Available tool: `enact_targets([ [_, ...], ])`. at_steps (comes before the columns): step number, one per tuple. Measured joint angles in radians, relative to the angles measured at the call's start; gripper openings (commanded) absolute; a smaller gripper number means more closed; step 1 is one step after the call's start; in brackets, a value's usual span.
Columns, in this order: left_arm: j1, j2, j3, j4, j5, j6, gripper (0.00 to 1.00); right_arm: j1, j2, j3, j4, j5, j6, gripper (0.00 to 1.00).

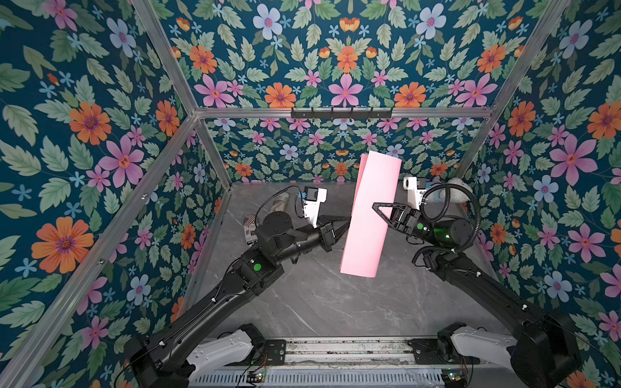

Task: Fold the rectangular paper in half along the long edge
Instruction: Fold the paper.

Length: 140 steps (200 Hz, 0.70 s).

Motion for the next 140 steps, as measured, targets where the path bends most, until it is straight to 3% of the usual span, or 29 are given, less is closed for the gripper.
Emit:
enact_targets([
  [140, 0.000, -0.002, 0.000, 0.000, -0.005, 0.000, 0.00, -0.002, -0.047, 0.032, -0.161, -0.024, -0.100, 0.24],
])
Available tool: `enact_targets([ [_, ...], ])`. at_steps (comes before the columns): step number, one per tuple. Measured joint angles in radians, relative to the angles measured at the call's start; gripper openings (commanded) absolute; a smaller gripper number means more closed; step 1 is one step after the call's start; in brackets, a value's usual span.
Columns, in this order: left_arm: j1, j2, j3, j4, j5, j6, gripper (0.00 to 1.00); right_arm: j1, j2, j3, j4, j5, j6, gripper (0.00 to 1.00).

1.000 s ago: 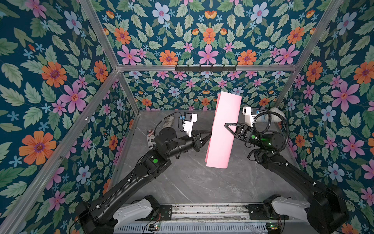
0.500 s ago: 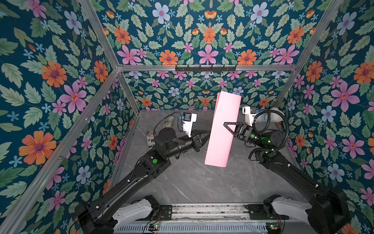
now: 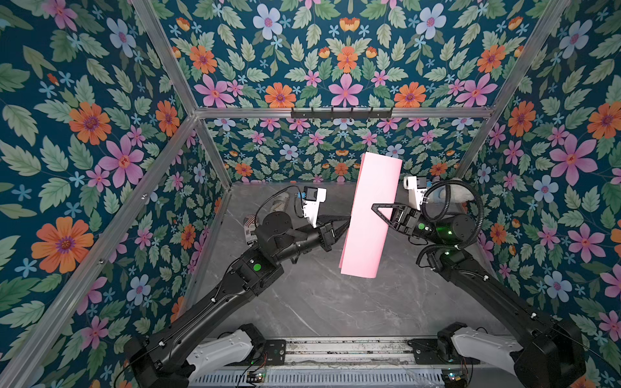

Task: Fold the rectangular paper in half along the long edge
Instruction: Fold the paper.

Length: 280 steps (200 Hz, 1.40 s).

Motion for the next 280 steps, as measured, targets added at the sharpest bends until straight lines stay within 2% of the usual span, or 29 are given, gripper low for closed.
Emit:
enact_targets([
  [280, 0.000, -0.004, -0.002, 0.000, -0.006, 0.000, 0.00, -0.001, -0.022, 0.001, -0.048, -0.003, -0.042, 0.17],
])
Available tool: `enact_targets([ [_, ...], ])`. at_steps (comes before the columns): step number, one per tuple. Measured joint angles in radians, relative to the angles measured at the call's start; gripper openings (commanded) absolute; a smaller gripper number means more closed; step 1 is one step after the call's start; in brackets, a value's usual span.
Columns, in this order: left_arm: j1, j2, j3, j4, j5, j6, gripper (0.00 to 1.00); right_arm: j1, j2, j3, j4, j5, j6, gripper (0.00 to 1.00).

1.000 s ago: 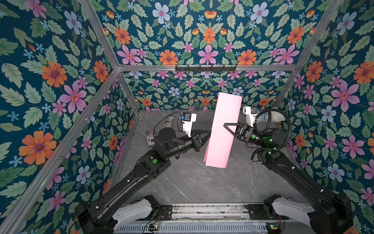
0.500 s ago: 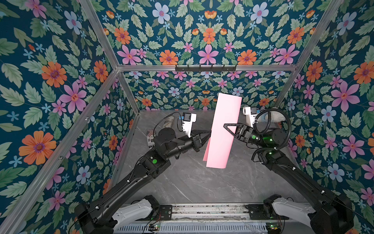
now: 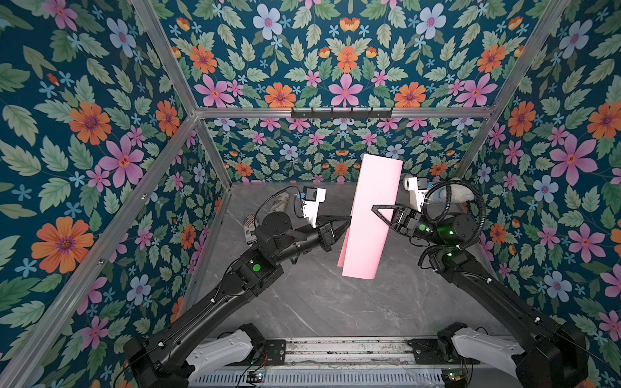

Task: Fold the rectangular paper in half along the long edge
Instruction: Fold the paper.

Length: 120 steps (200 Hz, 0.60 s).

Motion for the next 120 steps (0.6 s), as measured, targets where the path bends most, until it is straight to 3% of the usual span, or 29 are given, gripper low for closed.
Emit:
enact_targets([
  [120, 0.000, -0.001, -0.003, 0.000, 0.000, 0.000, 0.00, -0.002, 0.001, -0.012, 0.034, 0.024, 0.022, 0.15],
])
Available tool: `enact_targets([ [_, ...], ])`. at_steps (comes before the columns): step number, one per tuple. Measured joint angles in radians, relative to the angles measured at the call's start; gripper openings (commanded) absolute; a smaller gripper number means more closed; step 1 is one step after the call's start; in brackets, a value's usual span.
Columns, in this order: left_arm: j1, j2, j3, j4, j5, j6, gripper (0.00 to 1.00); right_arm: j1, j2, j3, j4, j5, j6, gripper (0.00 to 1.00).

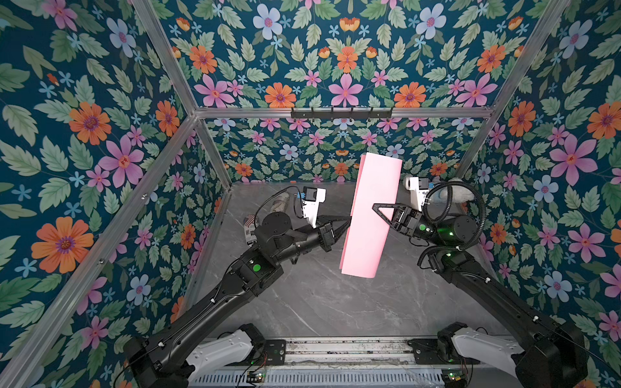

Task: Fold the rectangular paper in half along the long edge
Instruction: Fold the paper.

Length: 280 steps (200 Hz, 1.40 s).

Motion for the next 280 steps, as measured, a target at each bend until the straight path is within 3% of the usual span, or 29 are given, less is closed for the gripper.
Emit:
enact_targets([
  [85, 0.000, 0.003, -0.006, 0.000, 0.001, 0.000, 0.00, 0.006, 0.013, 0.000, 0.003, 0.002, 0.000, 0.22],
  [222, 0.000, -0.006, -0.011, 0.001, 0.000, -0.001, 0.00, 0.013, 0.010, 0.001, 0.006, 0.006, 0.000, 0.16],
  [254, 0.000, -0.011, -0.011, -0.001, -0.005, 0.000, 0.38, 0.013, 0.007, 0.001, 0.003, 0.006, -0.001, 0.14],
  [280, 0.001, -0.020, 0.005, -0.026, -0.033, 0.015, 0.44, 0.013, -0.013, 0.002, -0.010, 0.002, -0.005, 0.14],
])
